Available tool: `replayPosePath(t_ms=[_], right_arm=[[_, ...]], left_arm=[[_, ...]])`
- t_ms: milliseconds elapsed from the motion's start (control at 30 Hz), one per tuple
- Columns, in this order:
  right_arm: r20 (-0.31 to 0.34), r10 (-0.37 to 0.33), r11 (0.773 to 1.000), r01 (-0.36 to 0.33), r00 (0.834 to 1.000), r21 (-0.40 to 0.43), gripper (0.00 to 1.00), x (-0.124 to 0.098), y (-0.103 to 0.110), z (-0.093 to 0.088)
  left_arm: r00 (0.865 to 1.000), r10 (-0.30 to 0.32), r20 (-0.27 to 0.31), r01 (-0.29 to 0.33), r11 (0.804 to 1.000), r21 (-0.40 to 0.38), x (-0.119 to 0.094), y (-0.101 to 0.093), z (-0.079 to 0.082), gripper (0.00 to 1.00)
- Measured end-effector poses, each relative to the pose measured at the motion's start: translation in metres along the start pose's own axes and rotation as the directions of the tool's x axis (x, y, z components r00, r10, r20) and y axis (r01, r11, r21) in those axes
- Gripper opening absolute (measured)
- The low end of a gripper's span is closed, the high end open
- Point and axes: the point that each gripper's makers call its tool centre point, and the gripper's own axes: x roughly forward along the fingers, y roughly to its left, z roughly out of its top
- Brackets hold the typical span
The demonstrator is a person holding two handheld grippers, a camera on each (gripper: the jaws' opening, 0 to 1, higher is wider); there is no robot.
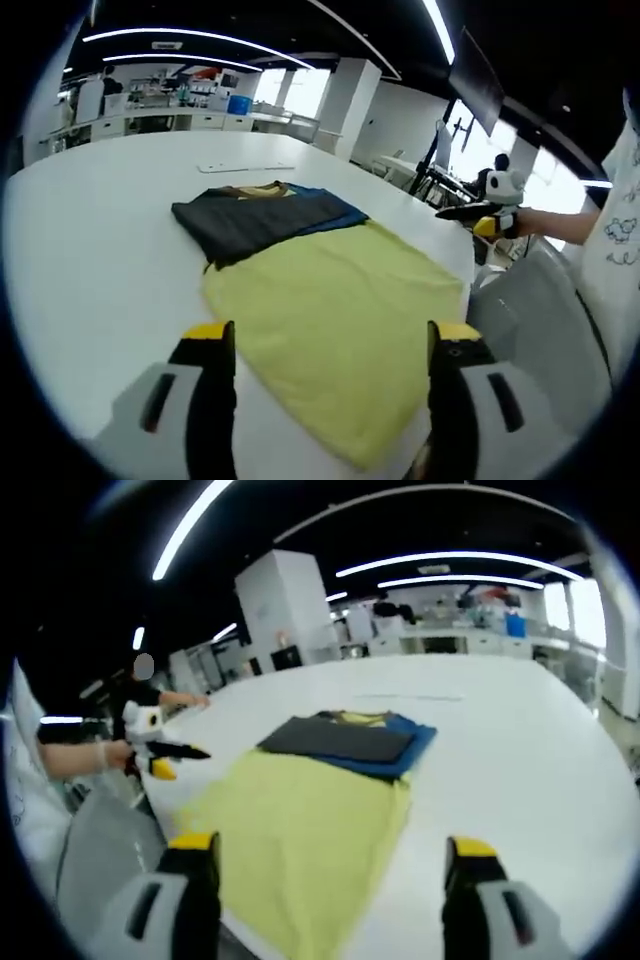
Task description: Fold the garment on the visible template until the final outline fits inside the template.
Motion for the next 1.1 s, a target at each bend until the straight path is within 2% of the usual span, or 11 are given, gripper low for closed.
replayPosePath(t_ms=[133,200,233,267,367,500,667,767,900,1067,1100], right_arm=[[-0.048,0.01,1.0,-0.011,0.999,-0.027,0.87,-0.002,0.004,-0.014],[-0.095,0.027,0.999,-0.031,0.995,-0.042,0.82,-0.003,0.009,-0.03],[-0.1,0.027,0.999,-0.032,0.995,-0.044,0.81,-0.003,0.009,-0.031],[-0.137,0.024,0.998,-0.031,0.99,-0.05,0.79,-0.005,0.008,-0.044],[-0.16,0.034,0.999,-0.037,0.987,-0.015,0.73,-0.008,0.009,-0.058],[-0.165,0.028,0.999,-0.025,0.986,0.02,0.7,-0.011,0.005,-0.069],[-0.216,0.026,0.999,-0.02,0.976,0.027,0.61,-0.016,0.002,-0.085],[-0.244,0.048,0.998,-0.035,0.969,0.058,0.55,-0.017,0.005,-0.093],[-0.26,0.042,0.998,-0.03,0.965,0.05,0.52,-0.017,0.007,-0.1],[-0.292,0.049,0.997,-0.032,0.955,0.066,0.38,-0.018,0.008,-0.109],[-0.291,0.053,0.997,-0.033,0.955,0.073,0.36,-0.019,0.008,-0.108]], left_arm=[[0.999,0.002,-0.052,-0.001,1.0,0.004,-0.003,-0.008,-0.009,0.71],[0.996,-0.009,-0.089,0.009,1.0,0.007,-0.005,-0.01,-0.016,0.7],[0.995,-0.007,-0.099,0.009,1.0,0.015,-0.006,-0.011,-0.019,0.68],[0.993,-0.005,-0.121,0.007,1.0,0.02,-0.008,-0.011,-0.024,0.66],[0.988,-0.01,-0.152,0.01,1.0,0.0,-0.013,-0.014,-0.036,0.63],[0.985,-0.013,-0.17,0.009,1.0,-0.02,-0.018,-0.015,-0.046,0.58],[0.978,-0.013,-0.209,0.004,0.999,-0.042,-0.027,-0.016,-0.057,0.52],[0.964,-0.012,-0.265,-0.007,0.997,-0.07,-0.032,-0.015,-0.07,0.47],[0.949,-0.011,-0.316,-0.026,0.993,-0.111,-0.04,-0.013,-0.087,0.38],[0.947,0.003,-0.322,-0.054,0.987,-0.15,-0.045,-0.009,-0.096,0.33],[0.945,0.003,-0.327,-0.065,0.981,-0.18,-0.045,-0.008,-0.098,0.31]])
